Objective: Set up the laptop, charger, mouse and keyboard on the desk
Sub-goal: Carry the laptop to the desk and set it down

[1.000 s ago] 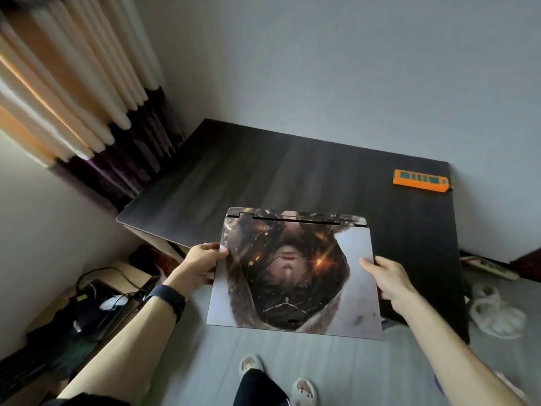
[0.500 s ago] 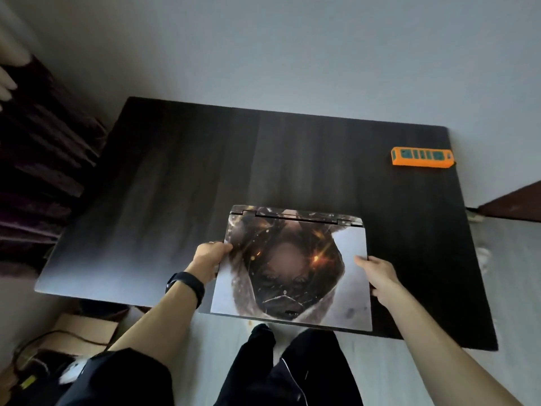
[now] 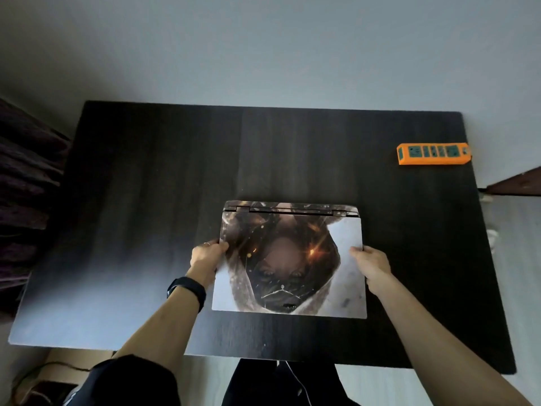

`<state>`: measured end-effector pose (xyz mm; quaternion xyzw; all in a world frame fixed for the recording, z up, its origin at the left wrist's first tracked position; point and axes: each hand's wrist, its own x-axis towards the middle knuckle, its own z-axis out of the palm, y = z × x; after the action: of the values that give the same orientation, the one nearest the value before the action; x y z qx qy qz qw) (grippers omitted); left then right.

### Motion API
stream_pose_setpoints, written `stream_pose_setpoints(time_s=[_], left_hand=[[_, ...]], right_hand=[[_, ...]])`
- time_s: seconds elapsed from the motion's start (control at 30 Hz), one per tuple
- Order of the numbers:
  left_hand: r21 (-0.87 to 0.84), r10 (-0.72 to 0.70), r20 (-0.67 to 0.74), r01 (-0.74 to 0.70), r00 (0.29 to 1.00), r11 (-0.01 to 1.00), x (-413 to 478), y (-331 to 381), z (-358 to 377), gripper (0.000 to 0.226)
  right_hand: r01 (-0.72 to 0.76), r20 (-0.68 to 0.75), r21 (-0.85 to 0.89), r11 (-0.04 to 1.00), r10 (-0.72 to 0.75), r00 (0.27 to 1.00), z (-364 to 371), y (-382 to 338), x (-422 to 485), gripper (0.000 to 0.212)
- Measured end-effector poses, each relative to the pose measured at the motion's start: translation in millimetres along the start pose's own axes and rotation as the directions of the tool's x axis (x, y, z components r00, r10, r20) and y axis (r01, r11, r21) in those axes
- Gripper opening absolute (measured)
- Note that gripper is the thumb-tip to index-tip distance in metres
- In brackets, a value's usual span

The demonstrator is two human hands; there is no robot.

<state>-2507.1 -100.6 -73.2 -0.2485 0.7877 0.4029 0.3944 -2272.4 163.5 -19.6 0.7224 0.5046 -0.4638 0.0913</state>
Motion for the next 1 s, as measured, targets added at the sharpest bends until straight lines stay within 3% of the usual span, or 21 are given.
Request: stream_pose_setpoints(time_s=[0.13,0.37,0.57,0.7,0.8,0.9,1.0], left_hand=[[-0.007,0.0,-0.021,0.0,1.0,1.0,14,0,-3,0.028],[-0.006,0.011,-0.058,-0.012,0.998,1.0,-1,9,-7,0.026],[0.243,0.184,-0.074,-0.161,0.98,0.957,-19,7,-15,0.047],[0.423,0.389,0.127,-0.405,0.912,0.811,-48,-19,-17,0.084],[0.564,0.468,0.266,-0.53,0.842,0.633,-66,-57,-16,0.102],[0.692,0.518,0.337,-0.579,0.786,0.43,-73,-90,-20,0.107],[0.712,0.58,0.354,-0.613,0.734,0.341,-71,-101,-23,0.1]], right_hand=[[0.005,0.025,-0.027,1.0,-0.005,1.0,6,-9,6,0.047],[0.061,0.014,-0.047,0.997,-0.06,0.998,12,-5,12,0.048],[0.162,0.013,-0.017,0.987,-0.161,0.987,9,19,10,0.051],[0.243,0.124,-0.096,0.965,-0.23,0.965,6,51,-5,0.074],[0.363,0.217,-0.18,0.914,-0.323,0.921,7,83,-19,0.1],[0.468,0.257,-0.267,0.843,-0.405,0.877,10,114,-31,0.119],[0.56,0.284,-0.413,0.718,-0.483,0.828,9,132,-33,0.118]])
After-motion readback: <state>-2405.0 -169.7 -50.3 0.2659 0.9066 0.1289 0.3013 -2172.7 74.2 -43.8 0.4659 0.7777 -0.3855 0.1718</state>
